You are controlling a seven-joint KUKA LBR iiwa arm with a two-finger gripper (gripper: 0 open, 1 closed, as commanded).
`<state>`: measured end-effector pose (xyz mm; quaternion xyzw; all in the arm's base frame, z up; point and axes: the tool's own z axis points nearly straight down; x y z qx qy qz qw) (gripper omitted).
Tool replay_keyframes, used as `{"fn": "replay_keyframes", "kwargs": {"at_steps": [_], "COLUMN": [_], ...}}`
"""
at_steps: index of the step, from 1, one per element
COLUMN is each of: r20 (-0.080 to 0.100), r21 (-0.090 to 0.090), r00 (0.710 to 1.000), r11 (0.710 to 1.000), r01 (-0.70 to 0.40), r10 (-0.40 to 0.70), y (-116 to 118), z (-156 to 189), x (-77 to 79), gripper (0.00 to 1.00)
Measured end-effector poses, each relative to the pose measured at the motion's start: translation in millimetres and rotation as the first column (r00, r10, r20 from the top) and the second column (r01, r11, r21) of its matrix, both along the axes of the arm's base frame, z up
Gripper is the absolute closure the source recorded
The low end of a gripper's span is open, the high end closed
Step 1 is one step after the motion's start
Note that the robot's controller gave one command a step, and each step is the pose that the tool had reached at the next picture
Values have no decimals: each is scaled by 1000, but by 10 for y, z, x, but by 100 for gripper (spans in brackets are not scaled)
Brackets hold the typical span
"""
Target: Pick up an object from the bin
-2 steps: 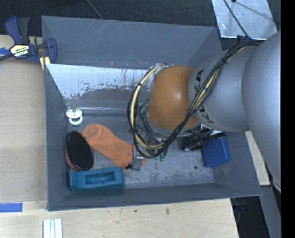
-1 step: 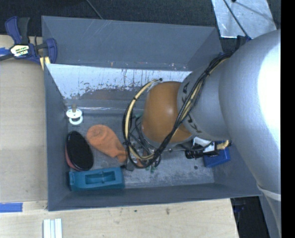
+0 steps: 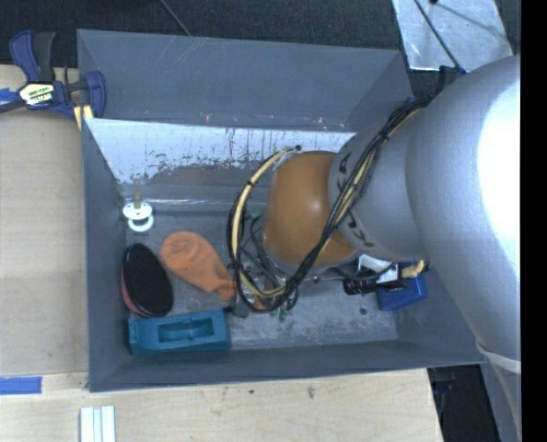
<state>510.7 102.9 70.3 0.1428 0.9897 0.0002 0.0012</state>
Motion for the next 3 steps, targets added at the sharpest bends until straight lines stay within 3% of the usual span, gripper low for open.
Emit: {"fn": "replay_keyframes", "kwargs": {"at_steps": [1,2,3], "r20": [0,0,0], "r21": [0,0,0], "r00": [1000,1000,1000], "r11": [1000,1000,1000], "r01": [10,10,-1], "r10": [-10,-10,1], "y": [-77,-77,227], "z": [771,772,1844], "x": [226,226,124], "gripper": [100,100,100]}}
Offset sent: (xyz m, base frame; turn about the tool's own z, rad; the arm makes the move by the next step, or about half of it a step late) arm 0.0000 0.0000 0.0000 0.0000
